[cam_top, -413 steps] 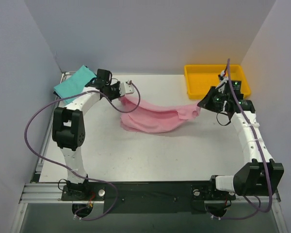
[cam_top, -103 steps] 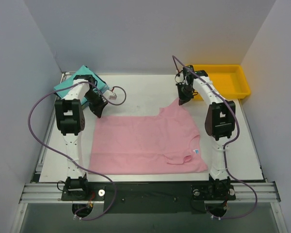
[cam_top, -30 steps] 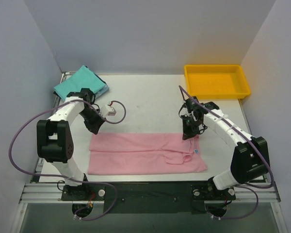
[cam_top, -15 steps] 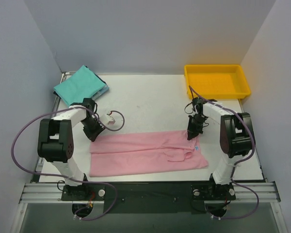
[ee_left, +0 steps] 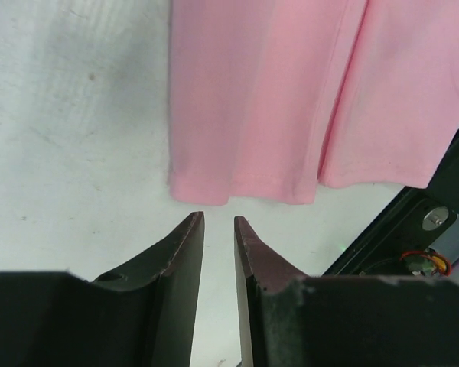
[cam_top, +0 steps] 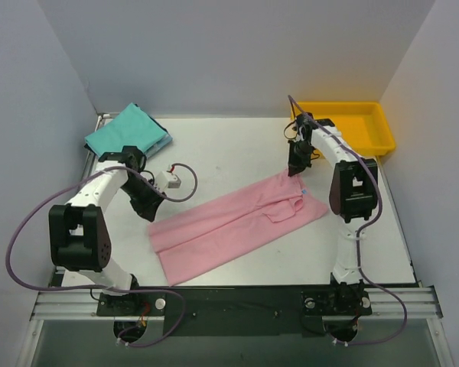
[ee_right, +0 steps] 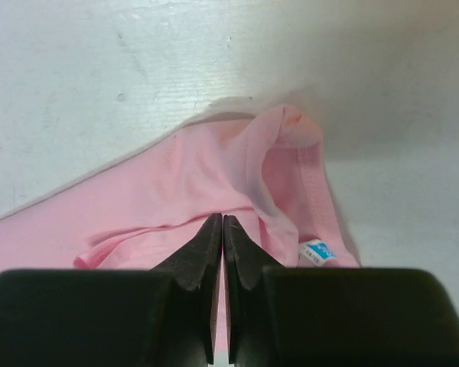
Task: Fold and stack the t-shirts
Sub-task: Rotate the tshirt 90 degrees
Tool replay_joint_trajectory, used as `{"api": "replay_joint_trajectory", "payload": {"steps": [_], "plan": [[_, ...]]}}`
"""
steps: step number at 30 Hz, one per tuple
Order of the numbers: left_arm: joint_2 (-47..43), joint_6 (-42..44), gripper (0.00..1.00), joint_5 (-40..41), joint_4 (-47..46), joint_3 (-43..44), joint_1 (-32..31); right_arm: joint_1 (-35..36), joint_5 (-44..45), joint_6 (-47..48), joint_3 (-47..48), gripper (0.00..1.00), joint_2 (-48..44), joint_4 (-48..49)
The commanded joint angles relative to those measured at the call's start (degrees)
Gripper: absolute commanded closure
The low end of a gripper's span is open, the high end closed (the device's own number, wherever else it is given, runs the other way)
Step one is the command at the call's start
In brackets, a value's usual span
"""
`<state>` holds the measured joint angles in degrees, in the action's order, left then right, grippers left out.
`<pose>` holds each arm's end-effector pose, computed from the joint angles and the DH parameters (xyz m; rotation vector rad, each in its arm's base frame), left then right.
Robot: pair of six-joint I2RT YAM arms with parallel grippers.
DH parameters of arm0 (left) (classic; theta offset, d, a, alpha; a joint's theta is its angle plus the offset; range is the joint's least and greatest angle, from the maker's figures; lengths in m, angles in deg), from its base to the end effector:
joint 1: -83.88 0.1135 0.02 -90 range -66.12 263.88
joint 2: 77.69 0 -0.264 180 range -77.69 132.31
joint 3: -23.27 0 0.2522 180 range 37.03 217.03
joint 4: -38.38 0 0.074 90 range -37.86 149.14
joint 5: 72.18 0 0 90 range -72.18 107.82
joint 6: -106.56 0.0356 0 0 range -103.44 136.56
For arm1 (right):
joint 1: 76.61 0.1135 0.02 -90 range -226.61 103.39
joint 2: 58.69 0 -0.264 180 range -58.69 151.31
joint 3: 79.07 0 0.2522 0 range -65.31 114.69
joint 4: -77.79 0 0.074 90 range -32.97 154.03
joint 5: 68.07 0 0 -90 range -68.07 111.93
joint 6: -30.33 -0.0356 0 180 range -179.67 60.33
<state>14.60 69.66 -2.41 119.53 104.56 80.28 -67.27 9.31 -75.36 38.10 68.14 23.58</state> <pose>0.2728 -0.0295 0.2218 1.4088 2.6320 -0.5071 0.4672 0.0847 0.1849 0.0807 2.7118 0.4292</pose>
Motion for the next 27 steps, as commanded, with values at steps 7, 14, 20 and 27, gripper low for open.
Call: {"api": "replay_joint_trajectory", "payload": {"steps": [7,14,20,27], "plan": [[8.77,-6.61,0.68,5.54,-13.69,4.54,0.34,-1.69,6.65,-2.85,-24.26,0.99,-25.64,-1.22],[10.63,-3.98,0.69,5.38,-14.31,-0.45,-0.36,-7.67,1.64,-6.55,-40.04,1.0,-26.9,7.65],[5.28,-0.64,0.69,4.06,-11.85,-9.59,-1.24,-8.12,-1.43,-6.2,-32.68,1.0,-16.27,7.14],[-5.7,6.49,0.66,-1.74,-1.49,-19.18,-1.24,0.4,-2.23,-6.9,-14.75,1.0,-5.73,3.01]]}}
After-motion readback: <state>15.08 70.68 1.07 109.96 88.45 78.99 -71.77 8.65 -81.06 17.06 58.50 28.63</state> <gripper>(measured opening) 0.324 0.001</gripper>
